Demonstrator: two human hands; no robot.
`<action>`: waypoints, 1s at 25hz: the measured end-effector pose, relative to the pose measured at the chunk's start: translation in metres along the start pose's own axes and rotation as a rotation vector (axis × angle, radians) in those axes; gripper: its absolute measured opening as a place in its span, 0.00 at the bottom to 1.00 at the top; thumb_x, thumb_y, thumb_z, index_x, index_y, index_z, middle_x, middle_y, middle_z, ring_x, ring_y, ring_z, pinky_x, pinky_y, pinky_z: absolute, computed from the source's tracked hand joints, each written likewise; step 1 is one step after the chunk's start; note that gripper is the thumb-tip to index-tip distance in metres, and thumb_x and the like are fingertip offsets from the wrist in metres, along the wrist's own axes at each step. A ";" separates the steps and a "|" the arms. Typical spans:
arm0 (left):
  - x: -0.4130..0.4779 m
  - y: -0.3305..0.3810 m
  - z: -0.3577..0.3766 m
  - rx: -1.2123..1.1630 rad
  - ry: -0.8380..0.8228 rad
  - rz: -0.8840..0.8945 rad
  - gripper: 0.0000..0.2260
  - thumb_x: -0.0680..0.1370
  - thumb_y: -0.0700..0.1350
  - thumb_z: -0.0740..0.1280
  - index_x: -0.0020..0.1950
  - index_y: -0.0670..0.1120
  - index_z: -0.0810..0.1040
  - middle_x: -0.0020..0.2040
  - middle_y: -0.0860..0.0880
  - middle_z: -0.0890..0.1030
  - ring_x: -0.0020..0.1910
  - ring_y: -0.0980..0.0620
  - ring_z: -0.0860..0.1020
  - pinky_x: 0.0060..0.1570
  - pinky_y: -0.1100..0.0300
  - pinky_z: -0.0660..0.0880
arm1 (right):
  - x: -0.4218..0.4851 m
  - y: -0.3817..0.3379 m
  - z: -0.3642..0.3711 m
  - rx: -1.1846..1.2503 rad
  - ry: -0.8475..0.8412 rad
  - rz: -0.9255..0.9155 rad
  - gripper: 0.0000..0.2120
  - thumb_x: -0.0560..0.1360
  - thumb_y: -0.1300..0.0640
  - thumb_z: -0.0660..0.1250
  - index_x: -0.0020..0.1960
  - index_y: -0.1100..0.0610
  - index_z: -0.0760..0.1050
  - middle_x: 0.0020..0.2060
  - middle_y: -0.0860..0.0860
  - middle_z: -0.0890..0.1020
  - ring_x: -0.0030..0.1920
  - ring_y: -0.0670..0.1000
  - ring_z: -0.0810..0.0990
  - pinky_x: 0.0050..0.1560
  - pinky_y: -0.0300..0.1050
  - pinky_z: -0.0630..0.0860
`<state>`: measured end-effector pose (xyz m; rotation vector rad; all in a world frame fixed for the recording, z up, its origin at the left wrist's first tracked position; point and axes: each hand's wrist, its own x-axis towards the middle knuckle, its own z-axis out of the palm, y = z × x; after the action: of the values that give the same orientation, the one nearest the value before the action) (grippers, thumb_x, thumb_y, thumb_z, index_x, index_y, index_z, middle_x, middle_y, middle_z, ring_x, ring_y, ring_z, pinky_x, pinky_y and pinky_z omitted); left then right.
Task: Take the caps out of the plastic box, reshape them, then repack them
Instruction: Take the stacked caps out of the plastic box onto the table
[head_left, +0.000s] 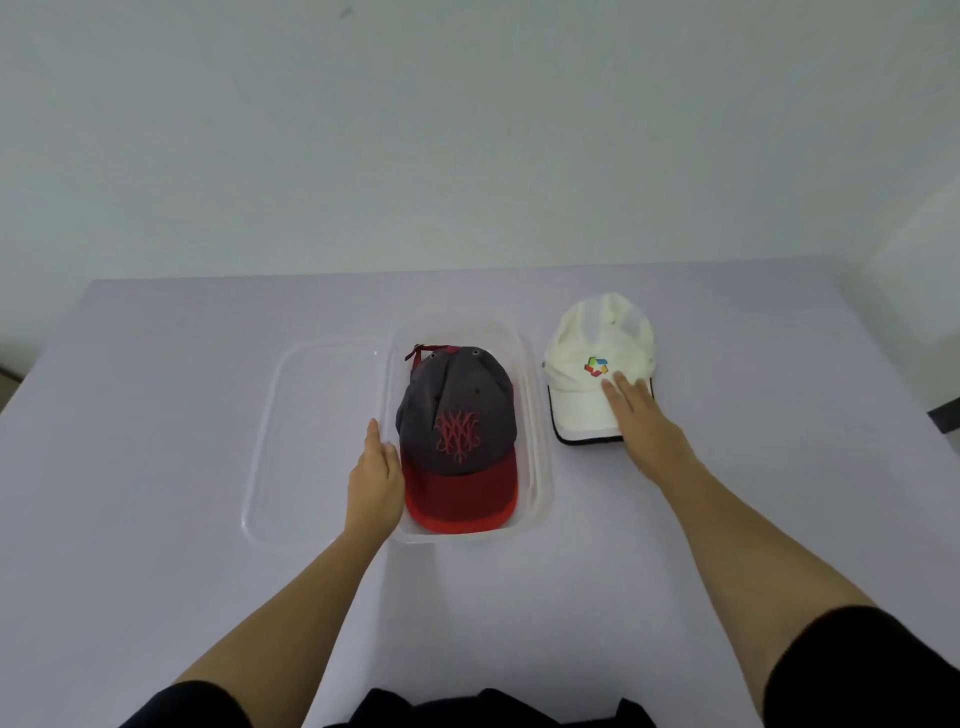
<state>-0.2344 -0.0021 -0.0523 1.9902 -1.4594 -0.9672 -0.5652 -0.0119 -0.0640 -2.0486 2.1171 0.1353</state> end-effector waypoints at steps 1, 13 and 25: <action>0.000 0.000 0.000 0.006 0.000 -0.004 0.22 0.83 0.46 0.48 0.77 0.46 0.52 0.69 0.39 0.71 0.65 0.38 0.72 0.63 0.49 0.67 | 0.002 0.000 0.005 0.019 -0.043 0.003 0.38 0.74 0.75 0.54 0.77 0.56 0.42 0.77 0.51 0.45 0.77 0.58 0.49 0.60 0.54 0.73; -0.003 0.004 0.000 0.009 0.006 -0.012 0.22 0.83 0.46 0.49 0.77 0.45 0.52 0.67 0.38 0.73 0.63 0.38 0.73 0.62 0.50 0.67 | 0.012 -0.102 -0.041 0.366 0.081 -0.358 0.34 0.70 0.69 0.61 0.74 0.57 0.59 0.75 0.53 0.59 0.74 0.53 0.58 0.72 0.50 0.62; 0.003 -0.003 0.000 -0.024 -0.030 -0.004 0.24 0.82 0.46 0.51 0.77 0.46 0.51 0.56 0.41 0.78 0.53 0.41 0.76 0.51 0.53 0.69 | 0.001 -0.187 -0.014 -0.183 -0.383 -0.441 0.57 0.66 0.62 0.75 0.76 0.54 0.33 0.74 0.63 0.34 0.75 0.64 0.37 0.74 0.59 0.52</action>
<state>-0.2316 -0.0042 -0.0552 1.9699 -1.4537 -1.0155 -0.3796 -0.0234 -0.0384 -2.3090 1.4438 0.6166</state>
